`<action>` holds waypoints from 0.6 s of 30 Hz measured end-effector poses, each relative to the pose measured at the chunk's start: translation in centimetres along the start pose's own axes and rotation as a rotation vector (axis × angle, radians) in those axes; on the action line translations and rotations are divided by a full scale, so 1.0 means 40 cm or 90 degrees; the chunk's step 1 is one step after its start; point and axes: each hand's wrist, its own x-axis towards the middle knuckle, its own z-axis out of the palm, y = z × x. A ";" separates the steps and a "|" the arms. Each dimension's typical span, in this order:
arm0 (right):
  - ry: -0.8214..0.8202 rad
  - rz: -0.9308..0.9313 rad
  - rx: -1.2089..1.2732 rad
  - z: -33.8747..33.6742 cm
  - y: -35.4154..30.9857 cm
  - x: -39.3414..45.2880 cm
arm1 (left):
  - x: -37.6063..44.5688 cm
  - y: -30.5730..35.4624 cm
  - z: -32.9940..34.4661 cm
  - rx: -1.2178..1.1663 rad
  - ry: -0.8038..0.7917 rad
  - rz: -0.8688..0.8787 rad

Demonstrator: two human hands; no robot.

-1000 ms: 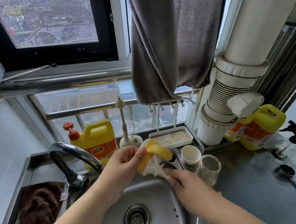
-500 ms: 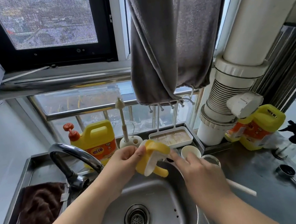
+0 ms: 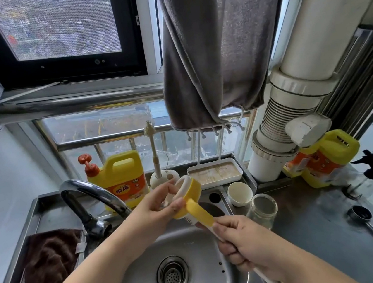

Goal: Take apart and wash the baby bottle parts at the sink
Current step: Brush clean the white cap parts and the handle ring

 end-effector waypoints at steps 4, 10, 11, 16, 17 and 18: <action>0.049 -0.044 -0.111 -0.012 0.018 0.013 | 0.003 0.043 -0.010 -0.003 -0.010 -0.180; 0.078 -0.108 -0.230 -0.015 0.053 0.031 | 0.006 0.091 -0.012 0.107 -0.049 -0.280; 0.073 -0.117 -0.235 -0.014 0.056 0.030 | 0.008 0.094 -0.011 0.070 -0.061 -0.288; 0.101 -0.164 -0.352 -0.004 0.044 0.010 | 0.006 0.096 0.017 -0.051 -0.033 -0.232; 0.119 -0.174 -0.384 -0.006 0.043 0.004 | 0.006 0.093 0.024 -0.024 -0.018 -0.211; 0.143 -0.174 -0.423 -0.010 0.043 -0.001 | 0.005 0.089 0.030 0.005 0.002 -0.196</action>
